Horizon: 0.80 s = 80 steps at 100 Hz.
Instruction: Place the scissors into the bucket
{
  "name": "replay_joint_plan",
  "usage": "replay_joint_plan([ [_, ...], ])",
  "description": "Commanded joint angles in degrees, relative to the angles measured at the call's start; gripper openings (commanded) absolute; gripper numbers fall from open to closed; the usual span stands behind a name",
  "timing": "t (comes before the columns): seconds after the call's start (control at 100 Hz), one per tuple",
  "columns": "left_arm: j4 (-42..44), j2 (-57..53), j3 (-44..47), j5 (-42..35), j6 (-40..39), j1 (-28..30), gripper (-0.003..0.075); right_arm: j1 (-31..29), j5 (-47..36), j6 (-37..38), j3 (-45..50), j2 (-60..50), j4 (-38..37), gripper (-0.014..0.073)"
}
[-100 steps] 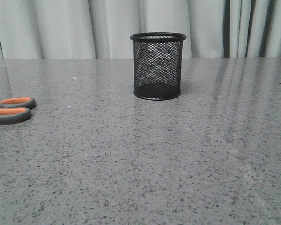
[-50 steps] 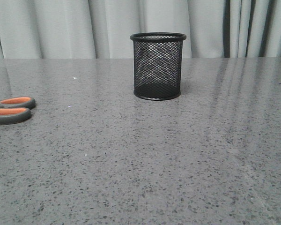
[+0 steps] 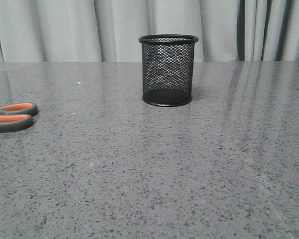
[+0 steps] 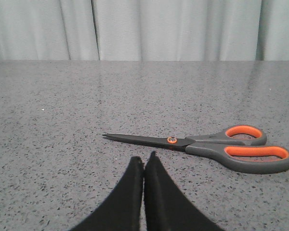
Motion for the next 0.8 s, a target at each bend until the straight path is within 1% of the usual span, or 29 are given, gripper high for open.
replay_joint_plan([
  [0.0, -1.2, -1.5, 1.6, -6.2, -0.5, 0.0, -0.0021, -0.3, -4.7, 0.0, 0.9, -1.4, 0.4, -0.0065],
  [0.2, -6.9, -1.5, 1.6, -8.2, -0.5, 0.0, -0.0021, -0.3, -5.0, 0.0, 0.9, -1.4, 4.8, -0.0065],
  [0.39, -10.9, -1.5, 1.6, -9.1, -0.5, 0.0, -0.0021, -0.3, -5.7, 0.0, 0.9, -1.4, 4.9, -0.0065],
  [0.49, -11.3, -1.5, 1.6, -9.1, -0.5, 0.0, -0.0021, -0.3, -6.7, 0.0, 0.9, -1.4, 5.8, -0.0065],
  [0.64, -11.9, -1.5, 1.6, -9.1, -0.5, 0.0, -0.0021, -0.3, -8.3, 0.0, 0.9, -1.4, 13.1, -0.0065],
  [0.71, -15.8, -1.5, 1.6, -9.2, -0.5, 0.0, -0.0021, -0.3, -8.5, 0.0, 0.9, -1.4, 17.4, -0.0065],
  [0.79, -22.7, -1.5, 1.6, -9.2, -0.5, 0.0, -0.0021, -0.3, -9.1, 0.0, 0.9, -1.4, 22.5, -0.0065],
])
